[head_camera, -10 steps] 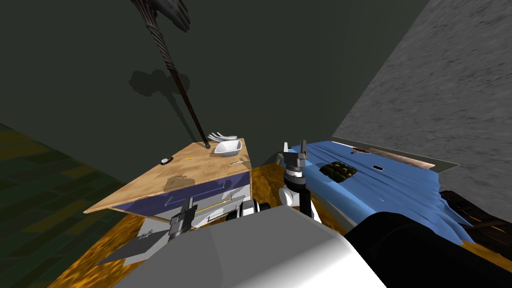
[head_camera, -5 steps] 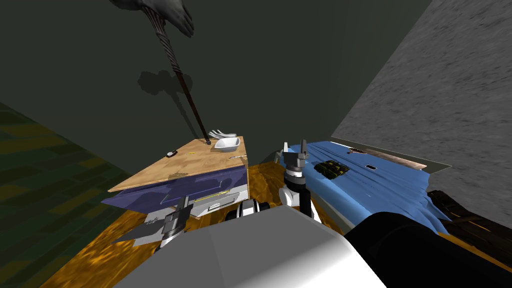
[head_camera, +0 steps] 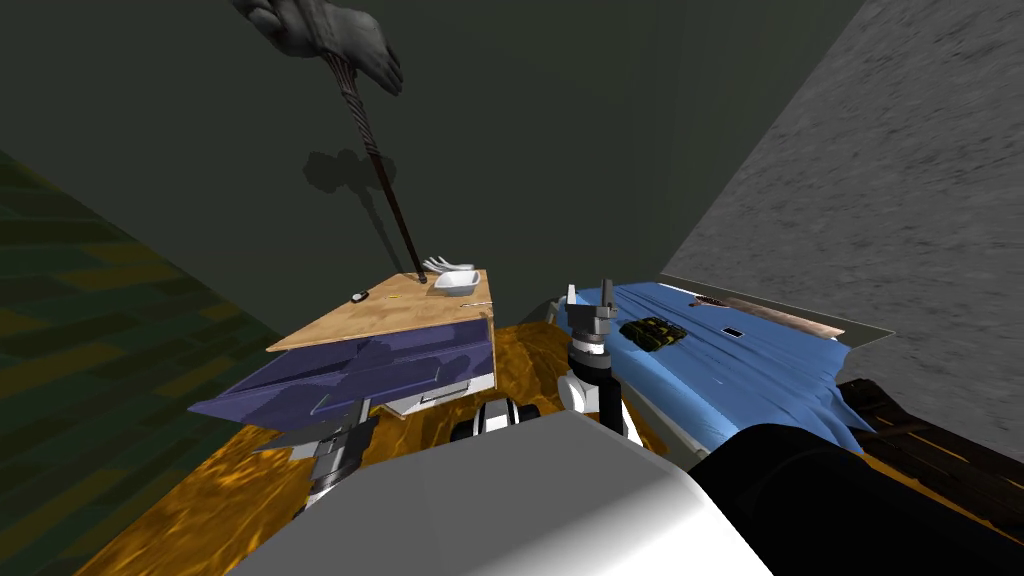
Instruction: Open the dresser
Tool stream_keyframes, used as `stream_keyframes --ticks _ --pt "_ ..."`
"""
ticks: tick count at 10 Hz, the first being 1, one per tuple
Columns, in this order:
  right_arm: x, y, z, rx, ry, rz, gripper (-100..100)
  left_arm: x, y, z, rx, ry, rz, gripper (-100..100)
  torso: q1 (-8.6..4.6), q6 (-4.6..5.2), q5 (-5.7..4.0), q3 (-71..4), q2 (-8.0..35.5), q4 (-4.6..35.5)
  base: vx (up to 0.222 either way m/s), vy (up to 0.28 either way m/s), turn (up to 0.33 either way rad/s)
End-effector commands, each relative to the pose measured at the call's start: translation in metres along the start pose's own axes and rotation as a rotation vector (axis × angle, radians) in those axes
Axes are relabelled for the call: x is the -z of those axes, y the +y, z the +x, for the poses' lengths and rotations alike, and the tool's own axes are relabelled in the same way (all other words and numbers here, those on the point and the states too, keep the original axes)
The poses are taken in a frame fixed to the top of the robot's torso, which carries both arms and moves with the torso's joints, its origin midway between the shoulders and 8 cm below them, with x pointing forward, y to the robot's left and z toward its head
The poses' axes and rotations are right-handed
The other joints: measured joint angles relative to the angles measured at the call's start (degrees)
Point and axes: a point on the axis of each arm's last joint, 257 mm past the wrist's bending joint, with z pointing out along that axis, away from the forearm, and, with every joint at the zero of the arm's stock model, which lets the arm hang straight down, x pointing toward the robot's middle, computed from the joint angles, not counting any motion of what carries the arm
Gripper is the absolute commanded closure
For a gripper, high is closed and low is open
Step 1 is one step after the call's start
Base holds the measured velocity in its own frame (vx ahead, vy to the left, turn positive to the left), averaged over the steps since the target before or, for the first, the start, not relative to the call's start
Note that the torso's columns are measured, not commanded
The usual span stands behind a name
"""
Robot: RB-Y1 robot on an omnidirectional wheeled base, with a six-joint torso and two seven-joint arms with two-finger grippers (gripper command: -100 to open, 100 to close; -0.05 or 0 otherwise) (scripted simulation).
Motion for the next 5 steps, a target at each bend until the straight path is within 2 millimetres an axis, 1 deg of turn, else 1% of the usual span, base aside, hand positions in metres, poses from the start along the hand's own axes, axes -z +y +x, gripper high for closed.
stream_keyframes --ticks 1,4,5 --pt "0.0 0.0 0.0 0.0 0.0 0.0 0 0.007 -0.006 0.0 0.004 0.007 0.005 100 0.02 0.1 0.03 -0.17 -0.34 -0.07 -0.153 -0.017 0.042" --pt "0.0 0.0 0.0 0.0 0.0 0.0 0 0.013 -0.017 0.001 0.01 0.021 0.026 100 0.12 -0.03 0.01 -0.01 -0.01 0.0 -0.192 -0.011 0.038" --pt "0.0 0.0 0.0 0.0 0.0 0.0 0 0.01 -0.016 -0.012 0.013 0.015 -0.001 -100 0.07 -0.06 -0.05 -0.02 0.01 0.03 -0.085 -0.062 0.024"
